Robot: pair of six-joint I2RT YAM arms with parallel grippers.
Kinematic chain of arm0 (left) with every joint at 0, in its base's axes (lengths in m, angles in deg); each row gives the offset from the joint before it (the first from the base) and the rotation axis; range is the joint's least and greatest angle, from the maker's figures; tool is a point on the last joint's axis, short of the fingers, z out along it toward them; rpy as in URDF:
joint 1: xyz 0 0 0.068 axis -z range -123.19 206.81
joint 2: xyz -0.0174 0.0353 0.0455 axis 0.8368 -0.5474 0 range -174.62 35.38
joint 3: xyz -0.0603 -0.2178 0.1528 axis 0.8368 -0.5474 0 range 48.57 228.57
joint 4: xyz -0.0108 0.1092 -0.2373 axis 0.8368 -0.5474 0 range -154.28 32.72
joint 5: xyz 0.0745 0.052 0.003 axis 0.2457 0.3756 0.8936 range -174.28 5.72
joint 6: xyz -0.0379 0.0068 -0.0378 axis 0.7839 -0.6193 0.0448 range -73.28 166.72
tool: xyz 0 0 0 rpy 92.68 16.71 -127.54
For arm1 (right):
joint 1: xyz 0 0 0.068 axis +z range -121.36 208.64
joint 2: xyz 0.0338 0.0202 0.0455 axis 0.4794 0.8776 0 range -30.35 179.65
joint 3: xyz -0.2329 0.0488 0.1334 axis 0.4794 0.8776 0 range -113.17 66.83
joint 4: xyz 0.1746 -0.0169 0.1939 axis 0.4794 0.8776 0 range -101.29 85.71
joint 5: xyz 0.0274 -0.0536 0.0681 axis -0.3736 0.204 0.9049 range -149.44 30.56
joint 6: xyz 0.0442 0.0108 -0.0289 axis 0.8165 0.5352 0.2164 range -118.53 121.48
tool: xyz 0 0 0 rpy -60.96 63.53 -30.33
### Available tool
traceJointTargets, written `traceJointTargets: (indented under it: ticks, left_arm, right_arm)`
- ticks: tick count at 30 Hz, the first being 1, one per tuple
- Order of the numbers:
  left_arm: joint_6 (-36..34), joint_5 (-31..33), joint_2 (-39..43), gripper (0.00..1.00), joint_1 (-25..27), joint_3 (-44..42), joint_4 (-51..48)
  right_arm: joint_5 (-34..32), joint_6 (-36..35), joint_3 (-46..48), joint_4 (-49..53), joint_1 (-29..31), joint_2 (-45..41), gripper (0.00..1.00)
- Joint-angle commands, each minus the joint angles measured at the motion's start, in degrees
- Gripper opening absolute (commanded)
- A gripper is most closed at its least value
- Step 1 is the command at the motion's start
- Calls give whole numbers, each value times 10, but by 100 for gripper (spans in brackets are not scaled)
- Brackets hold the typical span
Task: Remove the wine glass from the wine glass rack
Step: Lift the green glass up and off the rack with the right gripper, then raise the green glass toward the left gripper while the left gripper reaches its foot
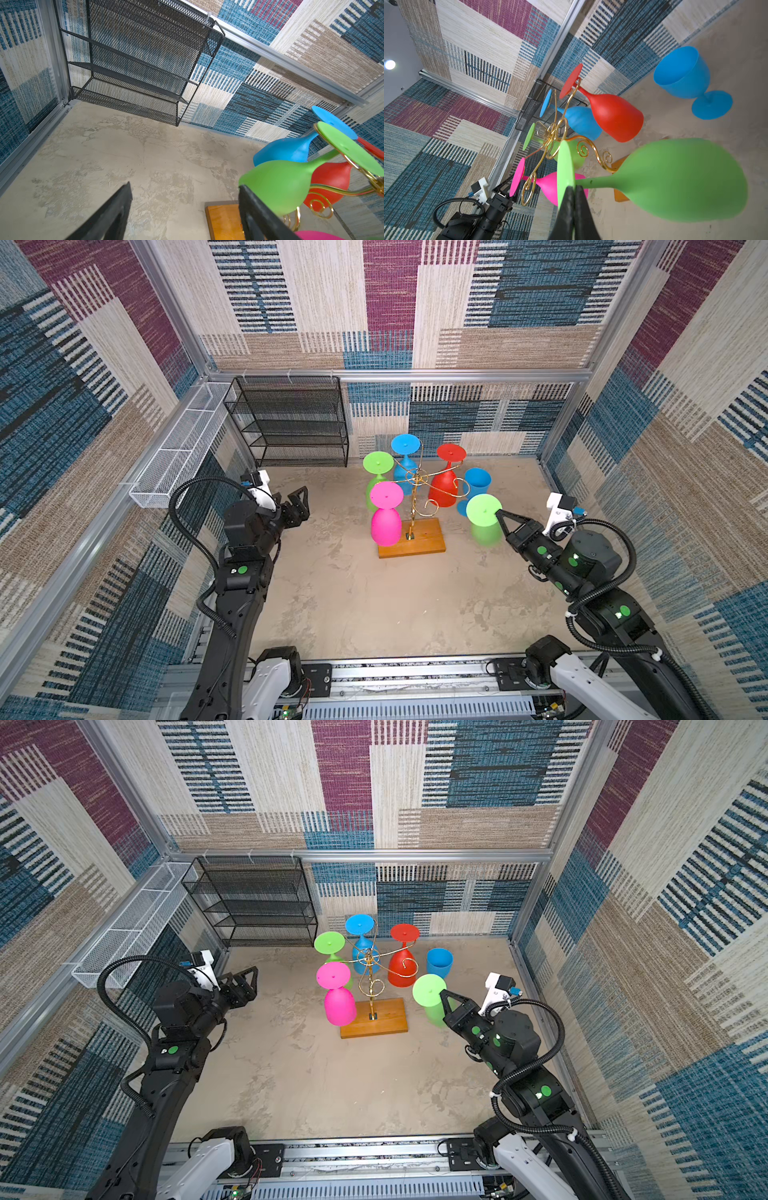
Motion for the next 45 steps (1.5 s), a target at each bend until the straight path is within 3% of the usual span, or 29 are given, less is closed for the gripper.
traceJointTargets:
  ticks: [1,4,10,15,18,24,28,37,45]
  left_arm:
    - [25,-15,-2,79,-1,19,7]
    - [46,-59,-10,77,-1,45,8]
    - [114,-221,-35,67,-1,98,62]
    - [244,-389,-78,58,4,141,212]
    - [315,-442,-108,55,17,164,301]
    - [288,-450,-147,52,87,209,320]
    - [273,-440,-178,50,132,238,321]
    - [273,-434,-236,45,196,297,334]
    - [274,-433,-248,42,222,305,339]
  right_arm:
    - [-61,-62,-42,-35,0,22,0]
    - [-89,-110,-90,-46,0,45,0]
    - [-101,-203,-165,-76,0,92,0]
    - [-18,-292,-228,-115,0,162,0]
    - [41,-319,-260,-139,0,204,0]
    - [162,-339,-344,-144,3,291,0]
    - [209,-338,-373,-149,18,321,0]
    - [236,-334,-387,-155,65,346,0]
    - [234,-333,-401,-162,104,369,0]
